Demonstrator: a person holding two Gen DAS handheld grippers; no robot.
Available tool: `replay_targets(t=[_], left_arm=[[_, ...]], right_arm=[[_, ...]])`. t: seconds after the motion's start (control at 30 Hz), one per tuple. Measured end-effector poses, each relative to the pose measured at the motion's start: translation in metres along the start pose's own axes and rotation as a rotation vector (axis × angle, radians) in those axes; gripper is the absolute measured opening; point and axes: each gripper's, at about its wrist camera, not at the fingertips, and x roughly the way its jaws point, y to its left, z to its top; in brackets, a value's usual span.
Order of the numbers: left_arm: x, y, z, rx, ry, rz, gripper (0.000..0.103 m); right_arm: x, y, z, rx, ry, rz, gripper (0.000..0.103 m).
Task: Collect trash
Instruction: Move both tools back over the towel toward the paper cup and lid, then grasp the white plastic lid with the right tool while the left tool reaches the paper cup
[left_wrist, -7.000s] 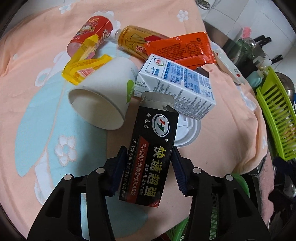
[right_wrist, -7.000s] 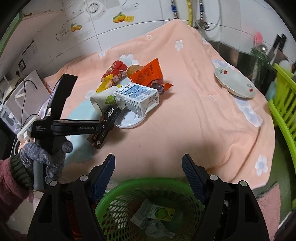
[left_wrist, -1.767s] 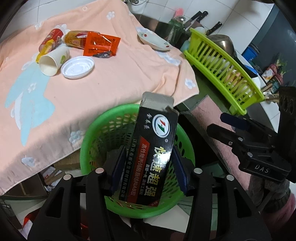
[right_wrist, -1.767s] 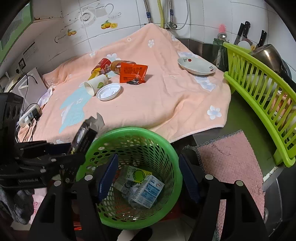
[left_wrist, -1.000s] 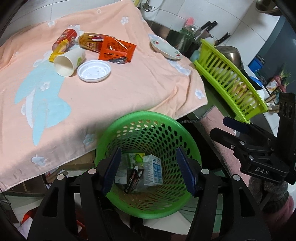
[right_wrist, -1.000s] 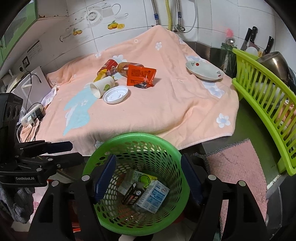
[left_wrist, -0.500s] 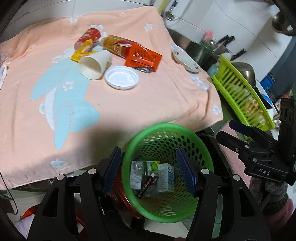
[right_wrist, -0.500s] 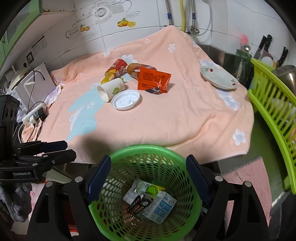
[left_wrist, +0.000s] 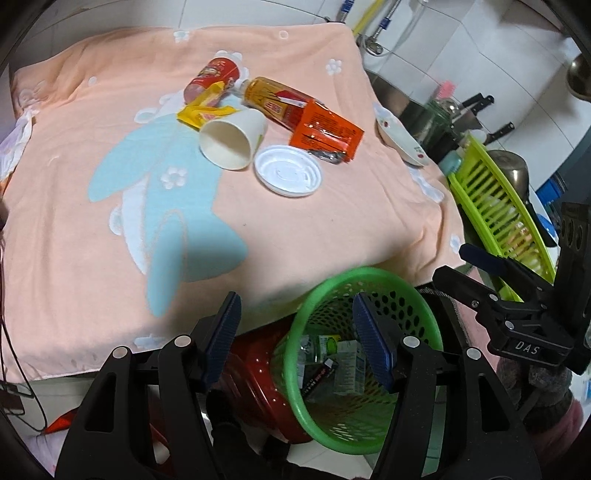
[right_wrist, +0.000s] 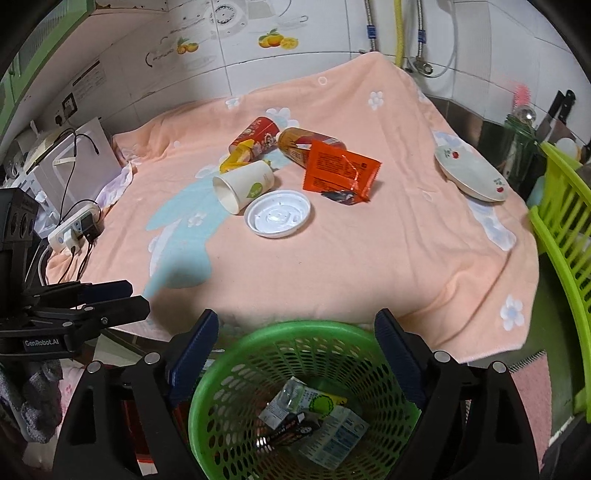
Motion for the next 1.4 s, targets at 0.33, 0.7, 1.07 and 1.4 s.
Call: replay_targets(t=[0.33,0.7,1.07,1.4], left_arm=[[0.0,0.017,0.007,-0.035,-0.008,0.022,0.063],[0.002,0.043,0.024,-0.075,-0.021,0.043,0.063],[0.007,0.073,0.05,-0.098,-0.028,0.06,0.063],[0.019,0.098,0.08,-0.106,-0.026,0.068,0.063]], right_arm=[[0.019,0.005,0.012,-0.019,0.018,0.016,0.084],[0.055,0.013,0.034,-0.059,0.045,0.029,0.085],[0.114,0.02,0.063,-0.098,0.091,0.032,0.088],[0.174,0.02,0.086,-0.102,0.149,0.034,0.091]])
